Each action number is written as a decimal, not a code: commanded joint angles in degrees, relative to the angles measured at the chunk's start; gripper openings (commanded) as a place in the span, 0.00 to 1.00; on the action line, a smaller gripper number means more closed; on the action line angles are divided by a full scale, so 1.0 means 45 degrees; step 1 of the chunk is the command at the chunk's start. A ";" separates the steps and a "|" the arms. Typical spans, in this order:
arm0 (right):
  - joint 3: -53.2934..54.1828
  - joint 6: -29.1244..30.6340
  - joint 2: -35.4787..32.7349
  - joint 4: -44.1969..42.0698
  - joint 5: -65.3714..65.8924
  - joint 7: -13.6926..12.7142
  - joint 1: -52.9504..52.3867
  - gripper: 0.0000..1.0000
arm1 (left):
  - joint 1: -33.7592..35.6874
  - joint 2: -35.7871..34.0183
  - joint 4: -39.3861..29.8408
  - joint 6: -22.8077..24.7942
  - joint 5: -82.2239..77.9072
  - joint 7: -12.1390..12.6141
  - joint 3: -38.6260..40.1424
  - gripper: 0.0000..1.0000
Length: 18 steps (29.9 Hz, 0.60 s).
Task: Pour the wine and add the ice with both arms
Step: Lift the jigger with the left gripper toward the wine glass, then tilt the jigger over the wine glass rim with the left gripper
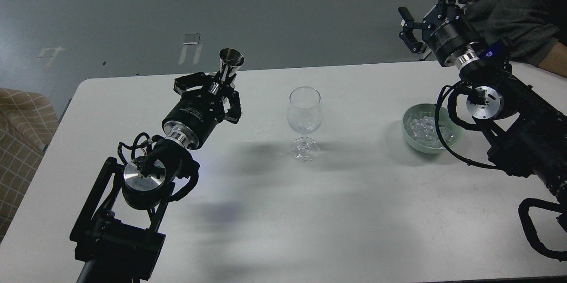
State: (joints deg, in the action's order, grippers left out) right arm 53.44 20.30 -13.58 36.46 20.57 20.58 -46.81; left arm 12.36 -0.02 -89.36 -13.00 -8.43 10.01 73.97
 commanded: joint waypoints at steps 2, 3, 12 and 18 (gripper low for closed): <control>-0.0001 0.0001 -0.0009 0.0022 0.0000 0.0017 0.0090 1.00 | -0.0031 0.0004 -0.0238 -0.0001 -0.0312 -0.0018 -0.0598 0.00; -0.0001 0.0001 -0.0009 0.0022 0.0000 0.0017 0.0090 1.00 | -0.0031 0.0004 -0.0239 -0.0001 -0.0314 -0.0018 -0.0599 0.00; -0.0001 0.0001 0.0010 0.0003 0.0000 0.0017 0.0110 1.00 | -0.0207 0.0004 -0.0786 -0.0001 -0.0683 -0.0018 -0.1458 0.00; -0.0001 0.0001 0.0010 0.0003 0.0000 0.0017 0.0129 1.00 | -0.0032 0.0004 -0.0806 -0.0001 -0.1756 -0.0018 -0.1887 0.00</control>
State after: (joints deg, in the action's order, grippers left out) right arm 53.44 20.30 -13.61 36.50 20.57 20.66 -46.31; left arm 11.75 0.00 -92.95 -13.01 -13.92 9.94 66.32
